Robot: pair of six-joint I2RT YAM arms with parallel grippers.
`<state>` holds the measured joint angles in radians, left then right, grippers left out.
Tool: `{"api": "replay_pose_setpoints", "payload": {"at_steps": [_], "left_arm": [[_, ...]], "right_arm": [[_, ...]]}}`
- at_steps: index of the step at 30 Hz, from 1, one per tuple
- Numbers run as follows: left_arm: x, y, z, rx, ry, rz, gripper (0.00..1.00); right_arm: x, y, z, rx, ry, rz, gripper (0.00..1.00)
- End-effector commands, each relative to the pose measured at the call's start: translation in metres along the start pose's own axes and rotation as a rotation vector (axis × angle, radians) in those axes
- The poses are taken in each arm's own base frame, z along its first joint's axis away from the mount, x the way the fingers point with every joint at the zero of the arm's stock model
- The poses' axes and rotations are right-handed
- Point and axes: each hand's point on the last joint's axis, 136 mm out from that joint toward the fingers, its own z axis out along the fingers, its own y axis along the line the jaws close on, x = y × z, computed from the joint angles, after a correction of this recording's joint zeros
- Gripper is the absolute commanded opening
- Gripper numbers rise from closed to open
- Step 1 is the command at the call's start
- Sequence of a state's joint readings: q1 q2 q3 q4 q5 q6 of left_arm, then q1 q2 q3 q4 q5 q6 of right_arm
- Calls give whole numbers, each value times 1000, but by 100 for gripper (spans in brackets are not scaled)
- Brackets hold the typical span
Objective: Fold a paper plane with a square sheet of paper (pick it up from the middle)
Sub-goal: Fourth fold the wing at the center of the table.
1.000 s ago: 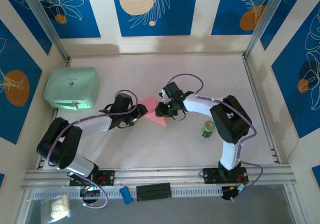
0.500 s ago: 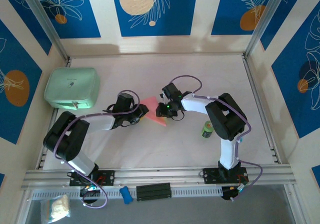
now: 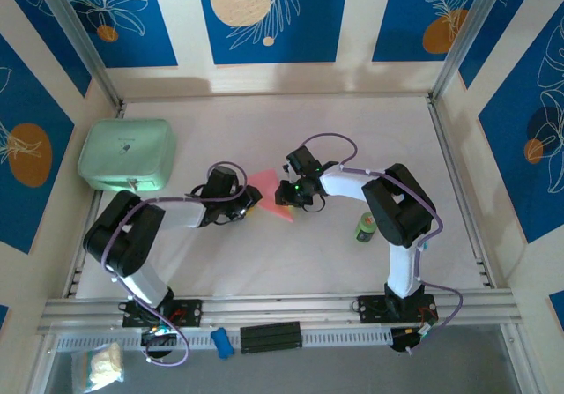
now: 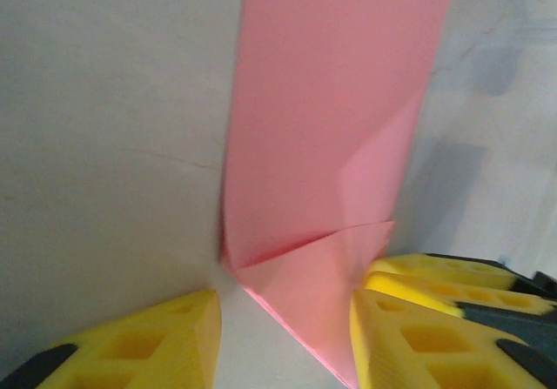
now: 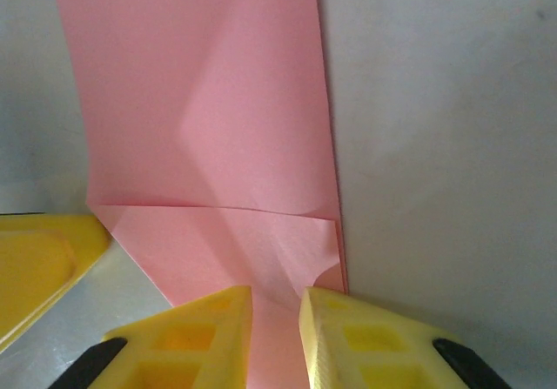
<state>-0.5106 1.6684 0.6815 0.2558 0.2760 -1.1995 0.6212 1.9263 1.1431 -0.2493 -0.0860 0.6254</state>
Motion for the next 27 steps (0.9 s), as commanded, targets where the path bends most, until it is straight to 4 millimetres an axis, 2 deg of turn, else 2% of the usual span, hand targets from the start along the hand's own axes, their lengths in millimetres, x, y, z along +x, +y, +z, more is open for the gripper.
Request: {"api": "replay_pose_setpoints", "payload": {"at_steps": [1, 11, 18, 27], "left_arm": [[-5, -4, 6, 9, 0, 0, 43], [-5, -15, 8, 48, 17, 31, 31], [-8, -26, 7, 64, 18, 63, 27], [-9, -28, 12, 58, 37, 92, 25]], "right_arm": [[27, -22, 10, 59, 84, 40, 24], [29, -23, 12, 62, 91, 39, 24], [30, -25, 13, 66, 96, 37, 24], [30, -26, 12, 65, 92, 31, 24]]}}
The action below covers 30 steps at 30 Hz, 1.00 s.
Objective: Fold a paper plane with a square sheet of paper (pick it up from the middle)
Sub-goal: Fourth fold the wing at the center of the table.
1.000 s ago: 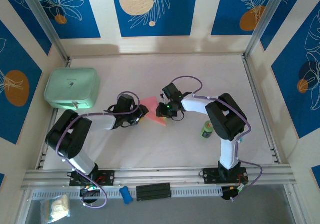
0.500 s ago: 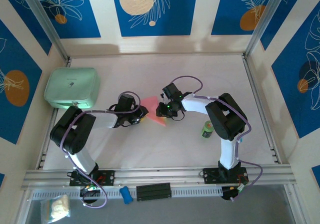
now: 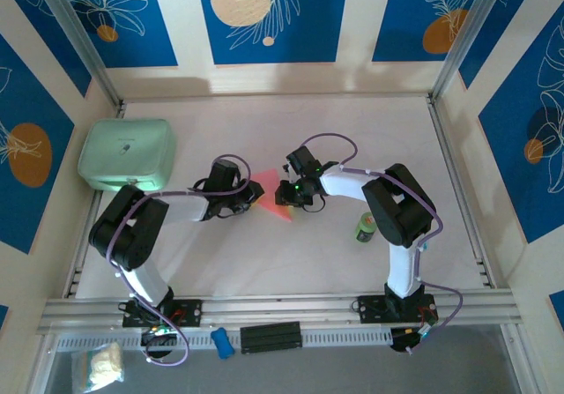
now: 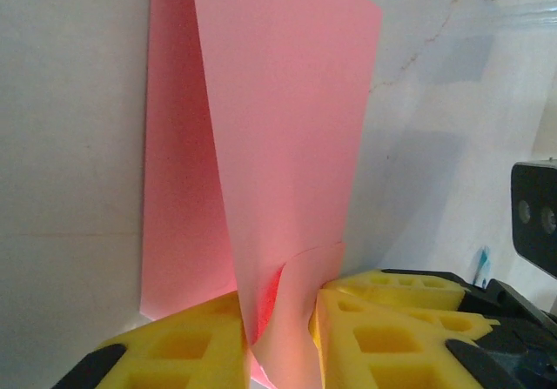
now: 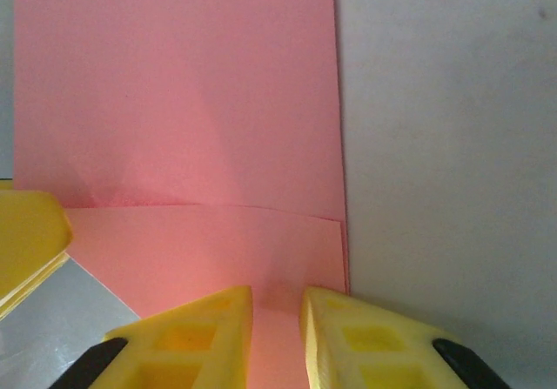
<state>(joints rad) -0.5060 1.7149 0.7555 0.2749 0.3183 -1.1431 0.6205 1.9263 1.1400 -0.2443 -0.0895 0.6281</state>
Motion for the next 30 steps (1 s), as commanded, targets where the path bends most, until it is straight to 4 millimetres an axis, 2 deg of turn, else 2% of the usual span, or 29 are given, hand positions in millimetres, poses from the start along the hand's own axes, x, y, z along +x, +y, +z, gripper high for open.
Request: {"api": "replay_pose_setpoints", "payload": {"at_steps": [1, 8, 11, 16, 20, 24, 30], "left_arm": [[-2, -2, 5, -1, 22, 27, 25], [-2, 0, 9, -7, 36, 23, 16], [-3, -1, 9, -6, 35, 17, 7], [-7, -8, 4, 1, 18, 4, 3], [-10, -14, -1, 8, 3, -12, 2], [-9, -13, -5, 4, -6, -42, 3], [-11, -17, -9, 13, -16, -62, 3]], "right_arm": [[29, -26, 11, 67, 92, 24, 24], [19, -15, 1, 6, 47, -68, 27], [9, -1, -12, -29, -3, -158, 33], [-5, 16, -38, -37, -106, -304, 39], [-3, 15, -51, 39, -188, -439, 39], [9, 20, -57, 123, -258, -626, 39], [15, 26, -45, 244, -290, -794, 39]]}}
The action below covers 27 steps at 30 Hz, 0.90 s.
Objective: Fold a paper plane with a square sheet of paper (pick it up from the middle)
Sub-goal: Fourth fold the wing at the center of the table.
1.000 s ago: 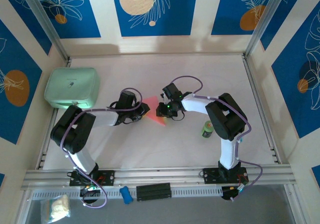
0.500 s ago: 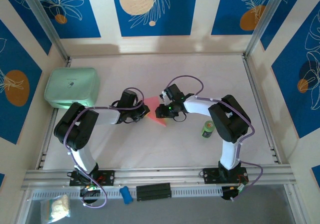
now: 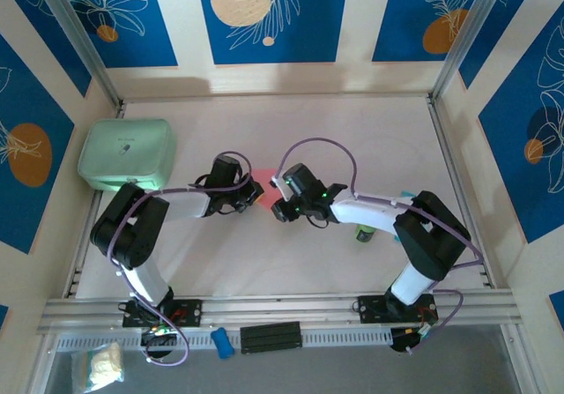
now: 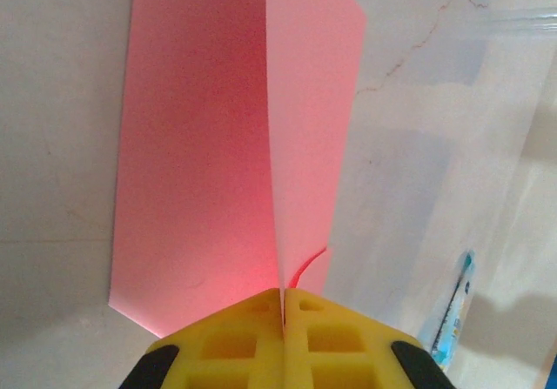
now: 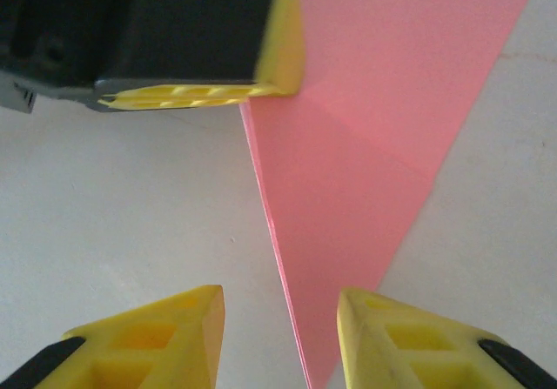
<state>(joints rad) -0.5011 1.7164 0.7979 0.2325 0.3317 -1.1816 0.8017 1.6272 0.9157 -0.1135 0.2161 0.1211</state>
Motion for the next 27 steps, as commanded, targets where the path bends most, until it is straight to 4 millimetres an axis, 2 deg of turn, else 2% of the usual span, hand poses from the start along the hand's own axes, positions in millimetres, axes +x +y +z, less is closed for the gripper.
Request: {"api": "replay_pose_setpoints", "payload": {"at_steps": [1, 11, 18, 22, 27], "left_arm": [[-6, -9, -10, 11, -26, -21, 3], [-4, -12, -14, 15, -22, -25, 3], [-7, -14, -17, 22, -32, -35, 9], [-17, -14, -25, 26, -55, -51, 20], [-40, -2, -48, 19, -120, -79, 38]], "right_arm": [[-4, -9, 8, 113, -23, -127, 39], [-5, -2, 32, 162, -16, -151, 38], [-2, -7, 35, 183, -22, -147, 23], [-1, -7, 34, 174, -29, -158, 15], [-2, -5, 33, 154, -43, -179, 12]]}}
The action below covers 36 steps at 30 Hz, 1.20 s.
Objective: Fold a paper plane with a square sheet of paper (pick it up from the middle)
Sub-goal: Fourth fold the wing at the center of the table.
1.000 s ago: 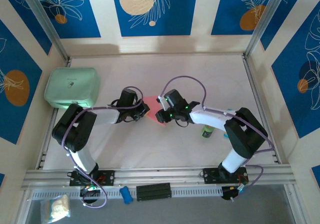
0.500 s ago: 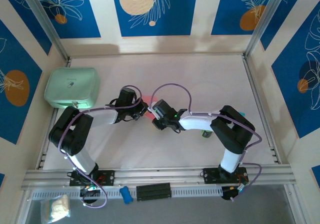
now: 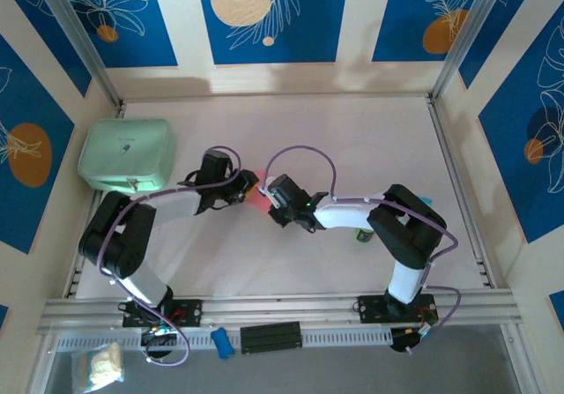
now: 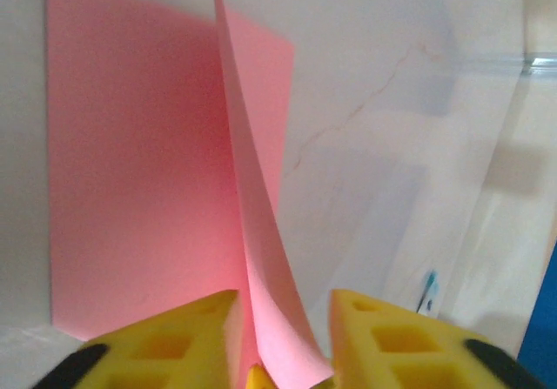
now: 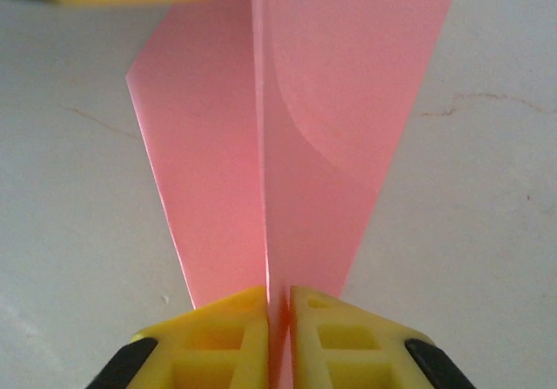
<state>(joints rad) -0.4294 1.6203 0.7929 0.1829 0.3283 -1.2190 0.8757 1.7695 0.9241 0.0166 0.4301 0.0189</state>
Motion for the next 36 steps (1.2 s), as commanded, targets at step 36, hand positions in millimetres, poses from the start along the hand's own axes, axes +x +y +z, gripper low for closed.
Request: {"api": "replay_pose_setpoints", "payload": {"at_steps": [36], "left_arm": [[24, 27, 3, 53, 134, 80, 21]], "right_arm": [[-13, 6, 2, -198, 3, 127, 11]]}}
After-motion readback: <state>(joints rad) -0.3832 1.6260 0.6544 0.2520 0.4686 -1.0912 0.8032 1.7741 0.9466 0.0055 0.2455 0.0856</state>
